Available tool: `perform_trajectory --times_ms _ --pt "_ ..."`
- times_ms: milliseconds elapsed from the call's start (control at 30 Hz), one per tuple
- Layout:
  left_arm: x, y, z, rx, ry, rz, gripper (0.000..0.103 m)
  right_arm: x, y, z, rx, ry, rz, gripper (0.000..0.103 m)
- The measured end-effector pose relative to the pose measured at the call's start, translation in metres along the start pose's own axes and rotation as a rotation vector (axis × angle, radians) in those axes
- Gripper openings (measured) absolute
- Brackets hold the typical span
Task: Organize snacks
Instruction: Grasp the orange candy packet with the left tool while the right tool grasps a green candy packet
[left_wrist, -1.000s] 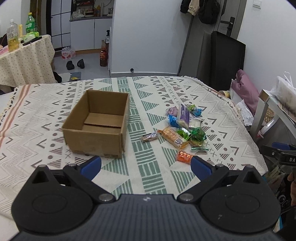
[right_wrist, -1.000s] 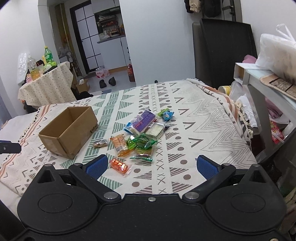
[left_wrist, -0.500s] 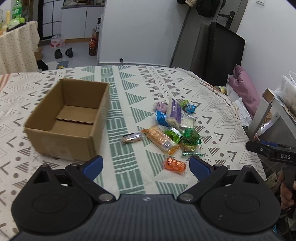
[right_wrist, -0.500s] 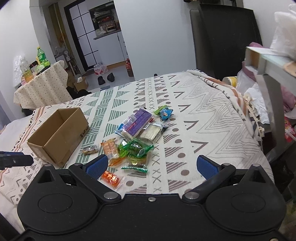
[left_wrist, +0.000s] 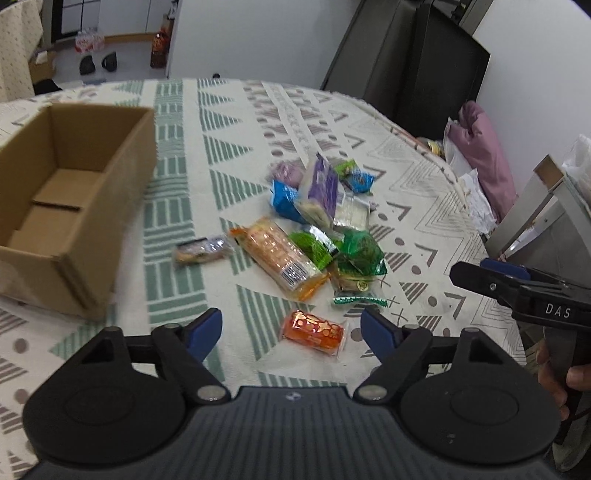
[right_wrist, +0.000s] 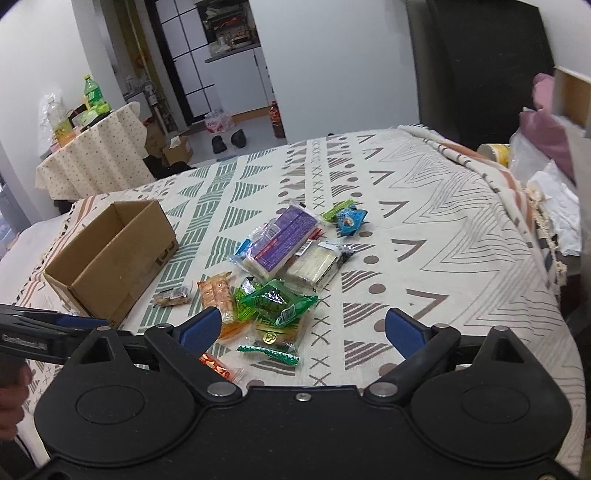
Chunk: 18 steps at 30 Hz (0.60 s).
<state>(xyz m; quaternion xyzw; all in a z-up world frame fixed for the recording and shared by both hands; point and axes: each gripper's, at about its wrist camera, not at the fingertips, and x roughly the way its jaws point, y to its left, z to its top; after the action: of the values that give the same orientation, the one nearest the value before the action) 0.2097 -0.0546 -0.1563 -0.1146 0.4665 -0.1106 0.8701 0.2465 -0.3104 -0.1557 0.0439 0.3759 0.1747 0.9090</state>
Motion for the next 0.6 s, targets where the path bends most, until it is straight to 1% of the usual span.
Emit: perform_trajectory --times_ms 133,233,433,600 --pt "0.022 -0.002 -0.002 -0.007 0.045 -0.016 0.079 0.013 -0.003 -0.003 0.008 0.024 0.013 0.093" --pt "0.037 -0.002 -0.003 -0.018 0.072 -0.021 0.075 0.022 -0.005 -0.006 0.011 0.042 0.022 0.09" --pt "0.062 -0.006 -0.002 -0.017 0.106 -0.035 0.074 0.033 -0.011 -0.014 0.032 0.071 0.034 0.087" --pt "0.08 -0.009 -0.004 -0.016 0.147 -0.027 0.074 0.039 -0.015 -0.018 0.04 0.077 0.04 0.087"
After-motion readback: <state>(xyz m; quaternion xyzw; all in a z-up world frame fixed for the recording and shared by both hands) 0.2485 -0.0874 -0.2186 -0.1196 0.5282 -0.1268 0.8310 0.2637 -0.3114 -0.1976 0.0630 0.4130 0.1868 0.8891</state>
